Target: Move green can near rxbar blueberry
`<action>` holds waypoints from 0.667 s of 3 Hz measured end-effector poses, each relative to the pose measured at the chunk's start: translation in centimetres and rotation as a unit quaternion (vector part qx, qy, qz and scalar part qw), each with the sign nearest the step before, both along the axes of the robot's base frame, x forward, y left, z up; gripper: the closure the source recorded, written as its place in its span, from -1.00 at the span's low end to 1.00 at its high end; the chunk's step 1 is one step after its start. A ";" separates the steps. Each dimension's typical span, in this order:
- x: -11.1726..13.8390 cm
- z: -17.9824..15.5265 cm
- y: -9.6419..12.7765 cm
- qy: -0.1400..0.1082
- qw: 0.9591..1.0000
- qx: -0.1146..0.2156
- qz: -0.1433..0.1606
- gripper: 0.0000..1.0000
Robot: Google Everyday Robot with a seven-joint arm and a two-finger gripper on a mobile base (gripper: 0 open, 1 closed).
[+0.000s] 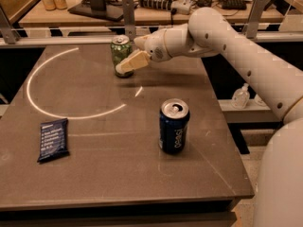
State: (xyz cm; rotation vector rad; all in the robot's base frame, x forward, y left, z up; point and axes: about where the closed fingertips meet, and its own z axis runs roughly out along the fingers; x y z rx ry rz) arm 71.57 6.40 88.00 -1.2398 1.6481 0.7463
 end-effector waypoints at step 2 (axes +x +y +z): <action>-0.8 1.4 1.1 -0.007 1.000 -0.006 0.027 0.30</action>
Offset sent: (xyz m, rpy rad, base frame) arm -0.0169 0.0049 0.0420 -0.0174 -0.0416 0.0810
